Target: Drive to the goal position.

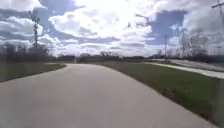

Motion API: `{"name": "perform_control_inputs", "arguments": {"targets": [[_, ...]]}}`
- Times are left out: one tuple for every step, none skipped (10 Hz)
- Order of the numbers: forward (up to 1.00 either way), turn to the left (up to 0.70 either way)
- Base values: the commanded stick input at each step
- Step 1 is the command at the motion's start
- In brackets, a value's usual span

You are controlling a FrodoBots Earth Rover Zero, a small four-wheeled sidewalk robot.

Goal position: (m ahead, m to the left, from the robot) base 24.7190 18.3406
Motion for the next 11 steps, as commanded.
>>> {"name": "perform_control_inputs", "arguments": {"targets": [[1.00,0.00],[1.00,0.00],[1.00,0.02],[1.00,0.19],[1.00,0.27],[1.00,0.27],[1.00,0.27],[1.00,0.13],[1.00,0.00],[1.00,0.00],[1.00,0.00]]}}
